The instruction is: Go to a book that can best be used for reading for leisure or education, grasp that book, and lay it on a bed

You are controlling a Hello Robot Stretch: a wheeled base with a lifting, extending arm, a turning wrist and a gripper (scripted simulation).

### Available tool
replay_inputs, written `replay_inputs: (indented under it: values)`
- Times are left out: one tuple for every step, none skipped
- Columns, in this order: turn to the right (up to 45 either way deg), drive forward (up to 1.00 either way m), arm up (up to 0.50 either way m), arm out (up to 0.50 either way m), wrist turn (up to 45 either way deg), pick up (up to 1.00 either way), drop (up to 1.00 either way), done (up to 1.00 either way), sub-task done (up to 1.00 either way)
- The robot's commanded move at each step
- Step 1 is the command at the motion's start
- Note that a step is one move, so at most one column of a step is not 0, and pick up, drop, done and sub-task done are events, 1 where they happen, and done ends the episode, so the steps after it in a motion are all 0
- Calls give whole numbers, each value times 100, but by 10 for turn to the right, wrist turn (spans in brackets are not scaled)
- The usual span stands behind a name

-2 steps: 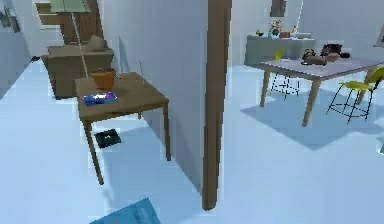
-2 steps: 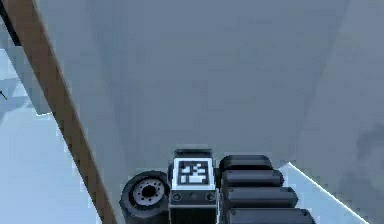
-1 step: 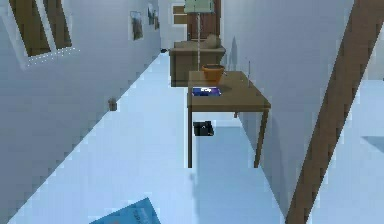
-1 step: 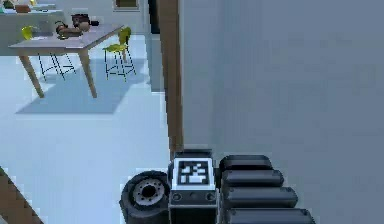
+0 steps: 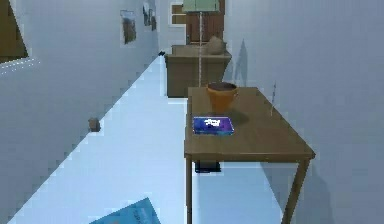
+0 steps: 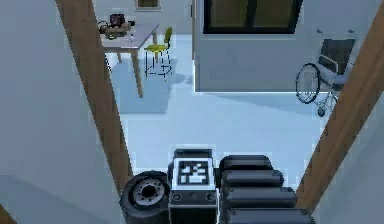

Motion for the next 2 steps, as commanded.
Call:
replay_inputs:
  values:
    - [-270, 0, 0, 0, 0, 0, 0, 0, 0]
    - [0, 90, 0, 0, 0, 0, 0, 0, 0]
